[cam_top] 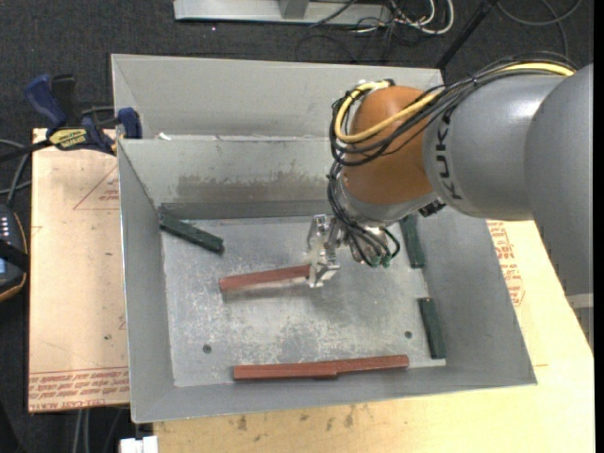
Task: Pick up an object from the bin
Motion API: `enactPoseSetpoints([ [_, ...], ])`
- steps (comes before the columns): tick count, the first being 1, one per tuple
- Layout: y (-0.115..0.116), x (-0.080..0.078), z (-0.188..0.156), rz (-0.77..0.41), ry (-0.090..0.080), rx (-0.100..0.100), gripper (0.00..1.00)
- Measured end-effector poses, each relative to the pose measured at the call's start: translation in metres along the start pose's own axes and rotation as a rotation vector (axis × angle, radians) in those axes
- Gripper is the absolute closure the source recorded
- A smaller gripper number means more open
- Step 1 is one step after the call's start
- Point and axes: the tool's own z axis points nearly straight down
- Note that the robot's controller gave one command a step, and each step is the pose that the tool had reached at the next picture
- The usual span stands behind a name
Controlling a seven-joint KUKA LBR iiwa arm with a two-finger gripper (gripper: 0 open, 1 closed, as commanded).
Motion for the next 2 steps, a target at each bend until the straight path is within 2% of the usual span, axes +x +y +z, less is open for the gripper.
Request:
enactPoseSetpoints([
  [1, 0.003, -0.042, -0.025, 0.009, -0.020, 0.001, 1.00],
  [2, 0.041, -0.039, 0.019, -0.123, -0.007, 0.001, 1.00],
])
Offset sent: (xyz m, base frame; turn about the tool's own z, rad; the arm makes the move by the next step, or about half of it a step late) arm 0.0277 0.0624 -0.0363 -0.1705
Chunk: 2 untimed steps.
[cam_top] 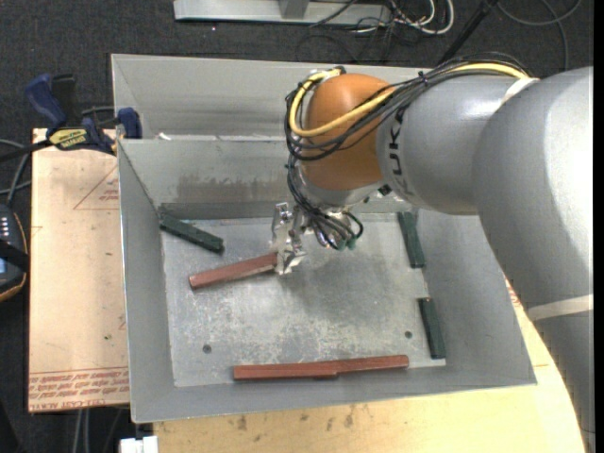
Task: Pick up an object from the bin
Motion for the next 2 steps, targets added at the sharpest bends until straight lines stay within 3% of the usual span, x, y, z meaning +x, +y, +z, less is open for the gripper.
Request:
enactPoseSetpoints([
  [1, 0.012, -0.008, 0.007, -0.055, 0.004, -0.002, 1.00],
  [2, 0.053, 0.009, -0.119, 0.092, 0.000, -0.001, 1.00],
])
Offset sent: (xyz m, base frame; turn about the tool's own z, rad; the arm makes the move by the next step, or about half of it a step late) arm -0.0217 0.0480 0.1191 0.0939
